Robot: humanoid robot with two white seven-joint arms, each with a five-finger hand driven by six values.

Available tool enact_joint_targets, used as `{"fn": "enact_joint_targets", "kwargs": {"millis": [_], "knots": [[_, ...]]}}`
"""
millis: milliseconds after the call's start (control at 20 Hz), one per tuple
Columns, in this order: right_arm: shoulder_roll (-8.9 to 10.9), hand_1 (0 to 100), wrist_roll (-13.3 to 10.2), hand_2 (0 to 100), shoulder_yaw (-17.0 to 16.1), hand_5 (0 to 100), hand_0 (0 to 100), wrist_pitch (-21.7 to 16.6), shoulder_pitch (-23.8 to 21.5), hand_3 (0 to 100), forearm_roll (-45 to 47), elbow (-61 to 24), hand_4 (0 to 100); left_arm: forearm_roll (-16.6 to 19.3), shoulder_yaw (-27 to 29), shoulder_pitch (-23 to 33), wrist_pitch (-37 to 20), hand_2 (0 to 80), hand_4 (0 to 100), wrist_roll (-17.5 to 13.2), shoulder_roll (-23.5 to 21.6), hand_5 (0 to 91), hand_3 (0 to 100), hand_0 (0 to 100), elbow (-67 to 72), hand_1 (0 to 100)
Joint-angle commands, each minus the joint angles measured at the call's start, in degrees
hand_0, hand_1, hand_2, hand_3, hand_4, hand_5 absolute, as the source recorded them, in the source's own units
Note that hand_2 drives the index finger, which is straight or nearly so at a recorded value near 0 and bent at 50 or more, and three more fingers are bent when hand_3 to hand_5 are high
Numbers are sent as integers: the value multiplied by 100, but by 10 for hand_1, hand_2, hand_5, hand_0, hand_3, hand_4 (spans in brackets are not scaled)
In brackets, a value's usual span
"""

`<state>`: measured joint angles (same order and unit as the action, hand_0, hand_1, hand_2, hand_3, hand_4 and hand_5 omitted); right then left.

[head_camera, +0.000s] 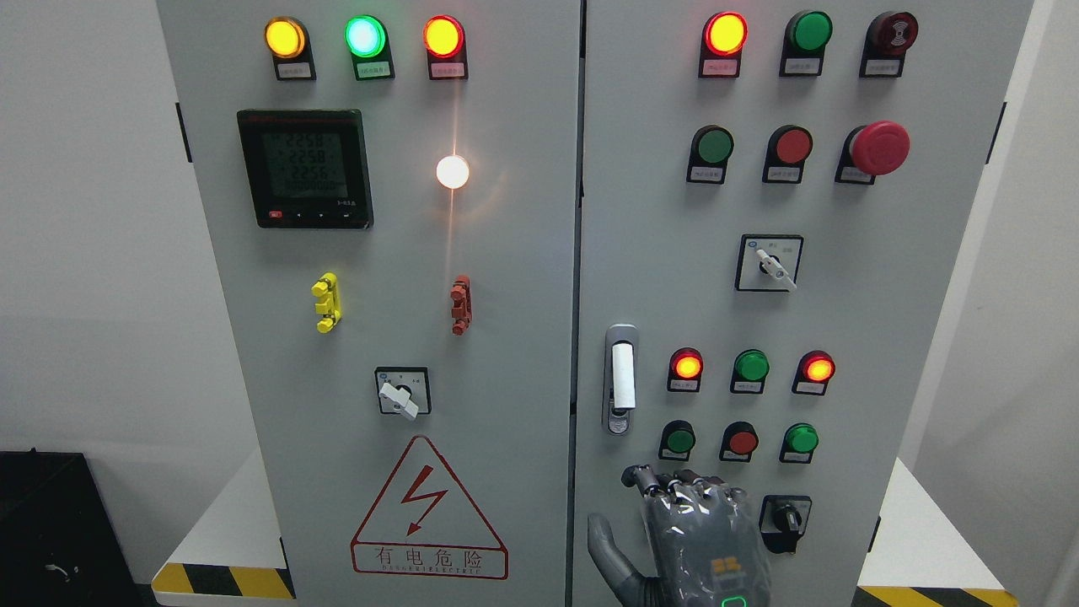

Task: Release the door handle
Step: 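Lift the right hand up onto the silver handle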

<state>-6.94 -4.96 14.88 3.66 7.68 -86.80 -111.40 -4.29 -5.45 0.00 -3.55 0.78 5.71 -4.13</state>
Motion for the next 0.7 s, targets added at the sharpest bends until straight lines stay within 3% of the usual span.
{"fn": "enact_joint_targets", "kwargs": {"millis": [0, 401, 651], "knots": [[-1, 202, -31, 786, -20, 903, 462, -23, -267, 1000, 5, -356, 908, -2, 0, 97, -5, 0, 0, 1, 0, 0, 0, 120, 0, 556], [-18, 47, -23, 907, -20, 1000, 459, -269, -206, 1000, 102, -338, 989, -2, 0, 97, -5, 0, 0, 1, 0, 0, 0, 120, 0, 556], [-18, 87, -14, 936, -20, 995, 369, -243, -83, 1000, 93, -233, 1000, -2, 0, 97, -5, 0, 0, 1, 0, 0, 0, 120, 0, 556]]}}
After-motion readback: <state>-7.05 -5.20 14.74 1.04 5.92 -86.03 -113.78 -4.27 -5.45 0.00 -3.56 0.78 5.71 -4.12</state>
